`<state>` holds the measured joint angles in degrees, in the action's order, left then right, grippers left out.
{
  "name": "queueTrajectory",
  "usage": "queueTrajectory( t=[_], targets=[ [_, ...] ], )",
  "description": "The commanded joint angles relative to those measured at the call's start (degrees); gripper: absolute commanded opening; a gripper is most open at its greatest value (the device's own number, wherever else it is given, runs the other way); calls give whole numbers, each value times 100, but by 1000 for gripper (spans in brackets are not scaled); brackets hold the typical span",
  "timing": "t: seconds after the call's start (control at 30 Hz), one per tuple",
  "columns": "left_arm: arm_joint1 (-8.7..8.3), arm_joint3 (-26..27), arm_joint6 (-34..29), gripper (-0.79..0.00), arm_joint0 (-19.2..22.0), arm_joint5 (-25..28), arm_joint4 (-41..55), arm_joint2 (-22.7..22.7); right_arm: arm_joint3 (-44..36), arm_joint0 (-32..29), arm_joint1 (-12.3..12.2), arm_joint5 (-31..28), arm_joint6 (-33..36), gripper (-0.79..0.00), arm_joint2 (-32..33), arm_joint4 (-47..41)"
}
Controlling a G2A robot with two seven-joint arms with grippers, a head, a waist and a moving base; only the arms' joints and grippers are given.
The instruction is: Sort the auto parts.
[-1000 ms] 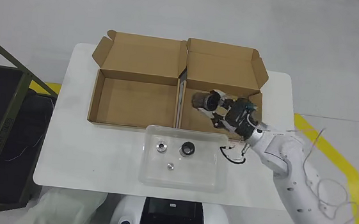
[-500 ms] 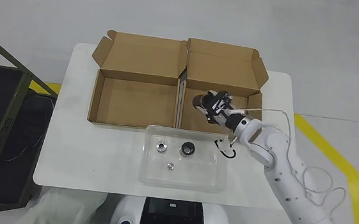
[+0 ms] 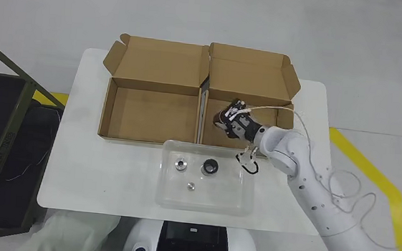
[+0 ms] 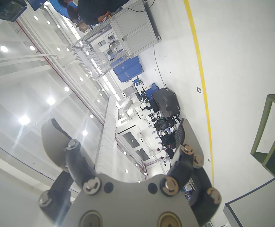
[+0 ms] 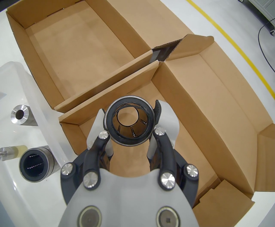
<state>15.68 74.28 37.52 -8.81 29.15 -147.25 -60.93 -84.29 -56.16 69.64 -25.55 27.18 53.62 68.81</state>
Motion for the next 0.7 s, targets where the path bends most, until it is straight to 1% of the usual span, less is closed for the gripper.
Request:
queueTrajectory(
  t=[0.0,0.2,0.67],
  targets=[
    [0,0,0,0,0,0,0,0,85,66,25,28,55,-785,-64,6],
    [0,0,0,0,0,0,0,0,411,287,116,72,218,-785,-265,-39],
    [0,0,0,0,0,0,0,0,1114,654,303,65,166,-785,-567,-134]
  ],
)
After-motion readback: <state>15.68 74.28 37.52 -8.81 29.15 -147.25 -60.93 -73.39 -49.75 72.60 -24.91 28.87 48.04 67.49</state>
